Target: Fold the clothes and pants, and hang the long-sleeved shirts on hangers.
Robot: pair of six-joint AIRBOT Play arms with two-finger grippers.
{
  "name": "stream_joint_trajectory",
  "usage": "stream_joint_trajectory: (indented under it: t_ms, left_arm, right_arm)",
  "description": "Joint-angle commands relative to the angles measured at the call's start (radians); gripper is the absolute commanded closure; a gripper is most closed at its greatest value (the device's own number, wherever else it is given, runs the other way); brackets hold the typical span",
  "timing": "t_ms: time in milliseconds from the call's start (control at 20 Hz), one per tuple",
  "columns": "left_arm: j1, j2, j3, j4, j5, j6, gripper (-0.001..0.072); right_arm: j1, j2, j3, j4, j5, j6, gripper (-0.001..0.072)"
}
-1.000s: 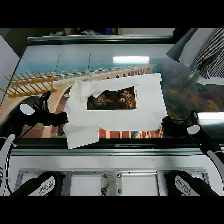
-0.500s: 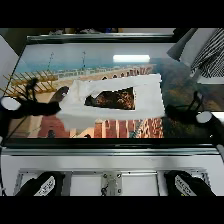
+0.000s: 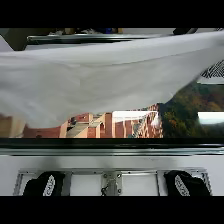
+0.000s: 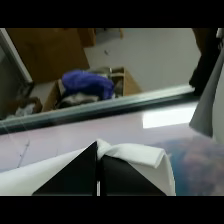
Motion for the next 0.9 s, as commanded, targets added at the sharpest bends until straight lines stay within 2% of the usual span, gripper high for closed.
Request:
stream_joint_trajectory:
  t_ms: [0,200,400,550,650,850]
  left_arm:
    - [0.002,0.117,0.103,0.0,0.012,-0.044,0.0699]
    - [0.002,0.094,0.121,0.0,-0.002,-0.062,0.0699]
    - [0.001,-0.045,0.02,-0.003,0.0,-0.088,0.0699]
    - [-0.043,-0.224,-0.071,-0.022,0.002,-0.082,0.0699]
    - [-0.106,-0.376,-0.11,-0.018,0.034,-0.037,0.0699]
    - [-0.19,-0.753,-0.067,-0.018,0.105,0.015,0.0699]
  right_arm:
    - [0.0,0.1,0.079,-0.007,0.036,0.0,0.0706]
    - [0.0,0.12,0.079,-0.043,0.085,0.002,0.0706]
    - [0.001,0.021,0.079,-0.061,0.157,0.008,0.0706]
    - [0.002,-0.167,0.078,-0.062,0.262,0.007,0.0706]
    - [0.002,-0.329,0.078,-0.063,0.309,-0.01,0.0706]
    - [0.003,-0.66,0.078,-0.062,0.287,-0.025,0.0706]
